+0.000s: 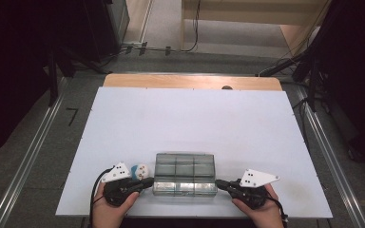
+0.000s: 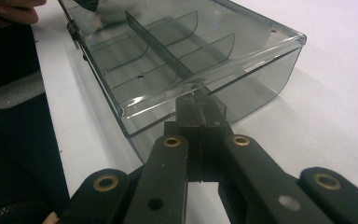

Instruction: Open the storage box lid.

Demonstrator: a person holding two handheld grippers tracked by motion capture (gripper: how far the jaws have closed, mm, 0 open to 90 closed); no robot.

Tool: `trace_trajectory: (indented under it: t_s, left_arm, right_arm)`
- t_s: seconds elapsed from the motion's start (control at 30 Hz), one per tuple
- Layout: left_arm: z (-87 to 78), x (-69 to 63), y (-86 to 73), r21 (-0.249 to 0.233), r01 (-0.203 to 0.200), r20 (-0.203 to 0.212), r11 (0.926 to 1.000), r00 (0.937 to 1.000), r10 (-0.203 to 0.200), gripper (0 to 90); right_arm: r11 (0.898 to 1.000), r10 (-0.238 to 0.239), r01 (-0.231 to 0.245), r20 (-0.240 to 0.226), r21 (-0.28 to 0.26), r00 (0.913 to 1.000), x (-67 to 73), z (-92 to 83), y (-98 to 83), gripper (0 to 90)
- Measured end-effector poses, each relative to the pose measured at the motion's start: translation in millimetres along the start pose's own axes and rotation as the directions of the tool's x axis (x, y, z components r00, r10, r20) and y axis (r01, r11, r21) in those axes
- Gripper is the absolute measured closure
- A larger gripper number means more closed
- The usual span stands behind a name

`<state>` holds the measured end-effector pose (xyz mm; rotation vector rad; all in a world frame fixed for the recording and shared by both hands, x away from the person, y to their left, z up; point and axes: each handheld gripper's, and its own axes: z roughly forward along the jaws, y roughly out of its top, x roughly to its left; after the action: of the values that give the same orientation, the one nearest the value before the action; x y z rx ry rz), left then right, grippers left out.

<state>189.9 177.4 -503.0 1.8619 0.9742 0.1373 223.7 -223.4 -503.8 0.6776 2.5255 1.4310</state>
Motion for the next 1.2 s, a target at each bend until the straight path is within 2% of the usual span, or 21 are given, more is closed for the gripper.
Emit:
trace_trajectory:
  t_s: [0.23,0.37,0.53,0.63,0.77,0.8,0.93,0.97,1.0,1.07,1.2]
  left_arm:
    - [-2.1,0.6,0.3,-0.048,0.006,0.027,0.9988,0.9996,-0.005,89.4]
    - [-3.8,-1.8,1.9,-0.093,-0.012,0.040,0.9956,0.9991,0.016,89.3]
    - [-5.2,-7.8,5.3,-0.143,-0.055,0.034,0.9882,0.9976,0.061,89.0]
    - [-6.2,-8.3,7.3,-0.169,-0.061,0.031,0.9837,0.9973,0.067,87.1]
    - [-6.3,-6.9,9.8,-0.176,-0.059,0.030,0.9826,0.9974,0.065,82.5]
    - [-6.6,-6.8,10.8,-0.178,-0.063,0.023,0.9820,0.9974,0.068,80.4]
    - [-7.3,-7.6,14.0,-0.183,-0.071,0.003,0.9806,0.9974,0.072,61.7]
    - [-7.1,-7.9,15.0,-0.182,-0.078,-0.010,0.9803,0.9969,0.078,56.3]
    - [-6.4,-8.6,16.4,-0.175,-0.084,-0.034,0.9811,0.9963,0.079,48.1]
    - [-4.3,-9.1,19.5,-0.166,-0.088,-0.052,0.9822,0.9954,0.080,32.1]
    - [-2.3,-8.9,26.9,-0.182,-0.090,-0.073,0.9791,0.9943,0.078,13.8]
  right_arm:
    - [1.000,-0.012,0.012,0.001,-0.025,0.9999,3.4,-2.0,3.4,88.2]
    - [0.998,-0.008,0.009,0.001,-0.055,1.0000,3.9,-4.2,6.9,88.2]
    - [0.996,-0.003,0.004,0.010,-0.084,0.9999,4.5,-6.7,14.0,88.2]
    - [0.996,-0.004,0.005,0.013,-0.089,0.9999,5.6,-6.9,18.3,88.2]
    - [0.995,-0.015,0.016,0.016,-0.097,0.9998,5.9,-6.6,25.1,88.2]
    - [0.995,-0.015,0.016,0.018,-0.100,0.9997,6.0,-6.6,26.9,88.2]
    - [0.994,-0.006,0.009,0.025,-0.111,0.9997,4.9,-7.5,33.6,88.2]
    - [0.994,-0.006,0.009,0.030,-0.113,0.9995,4.5,-7.8,35.1,88.2]
    - [0.993,-0.007,0.011,0.032,-0.117,0.9995,4.1,-8.1,36.5,88.2]
    - [0.992,-0.002,0.007,0.036,-0.123,0.9994,3.6,-8.6,39.1,88.2]
    - [0.991,-0.003,0.008,0.040,-0.132,0.9992,3.0,-9.7,44.5,88.2]
